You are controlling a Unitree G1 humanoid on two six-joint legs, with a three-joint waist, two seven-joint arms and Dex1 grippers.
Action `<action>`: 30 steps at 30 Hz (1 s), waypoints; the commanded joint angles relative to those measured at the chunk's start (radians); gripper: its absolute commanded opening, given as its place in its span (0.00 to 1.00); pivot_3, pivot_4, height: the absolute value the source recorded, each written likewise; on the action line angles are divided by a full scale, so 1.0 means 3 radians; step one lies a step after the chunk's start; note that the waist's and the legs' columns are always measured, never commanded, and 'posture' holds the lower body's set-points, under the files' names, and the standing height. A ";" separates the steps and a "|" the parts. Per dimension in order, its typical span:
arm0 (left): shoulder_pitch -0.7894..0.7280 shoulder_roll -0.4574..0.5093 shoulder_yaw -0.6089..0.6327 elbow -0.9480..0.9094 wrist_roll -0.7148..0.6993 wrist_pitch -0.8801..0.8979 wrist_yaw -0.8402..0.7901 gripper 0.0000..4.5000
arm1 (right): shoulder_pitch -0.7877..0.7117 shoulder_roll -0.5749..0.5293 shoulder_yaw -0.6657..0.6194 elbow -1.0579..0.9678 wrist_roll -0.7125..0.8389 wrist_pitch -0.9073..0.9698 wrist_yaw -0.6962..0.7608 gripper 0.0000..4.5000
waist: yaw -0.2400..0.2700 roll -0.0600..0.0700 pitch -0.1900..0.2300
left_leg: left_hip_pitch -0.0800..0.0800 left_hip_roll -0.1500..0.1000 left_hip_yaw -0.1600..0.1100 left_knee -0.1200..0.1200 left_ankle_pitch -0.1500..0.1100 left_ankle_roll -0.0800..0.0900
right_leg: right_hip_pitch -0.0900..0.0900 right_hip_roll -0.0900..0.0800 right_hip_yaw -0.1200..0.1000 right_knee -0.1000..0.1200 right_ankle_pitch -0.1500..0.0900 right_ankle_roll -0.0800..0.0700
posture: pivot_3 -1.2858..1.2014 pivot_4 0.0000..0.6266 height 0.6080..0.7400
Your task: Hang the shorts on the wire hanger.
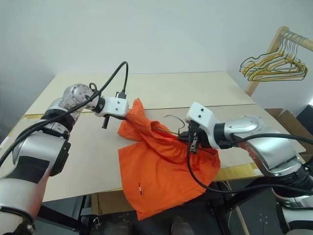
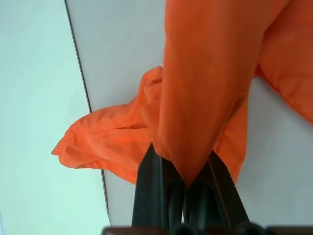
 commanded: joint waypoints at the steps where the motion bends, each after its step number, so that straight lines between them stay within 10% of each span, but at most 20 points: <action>1: -0.0087 0.0077 0.0074 -0.0027 -0.0064 0.0034 0.0027 0.00 | 0.0006 -0.0120 -0.0130 -0.0096 0.0019 0.0046 0.0047 0.00 | 0.0001 0.0000 0.0000 | 0.0000 0.0000 0.0000 0.0000 0.0000 0.0000 | 0.0000 0.0000 0.0000 0.0000 0.0000 0.0000 | 0.51 0.00 1.00; 25: 0.0041 0.0020 0.0034 -0.0080 -0.0085 -0.0245 -0.0233 0.00 | -0.0317 0.0120 -0.0290 0.0065 0.0235 0.0573 -0.0224 0.00 | -0.0002 0.0000 0.0000 | 0.0001 0.0001 0.0000 -0.0001 0.0000 0.0000 | 0.0000 0.0001 0.0000 0.0001 0.0000 -0.0001 | 0.51 0.00 1.00; 30: -0.0008 0.0029 0.0030 -0.0081 -0.0050 -0.0218 -0.0222 0.27 | -0.0398 0.0070 -0.0329 0.0037 0.0374 0.0644 -0.0123 0.00 | 0.0010 0.0000 0.0000 | -0.0002 0.0000 0.0000 0.0000 0.0000 0.0000 | 0.0000 -0.0001 0.0000 -0.0002 0.0000 -0.0001 | 0.51 0.00 1.00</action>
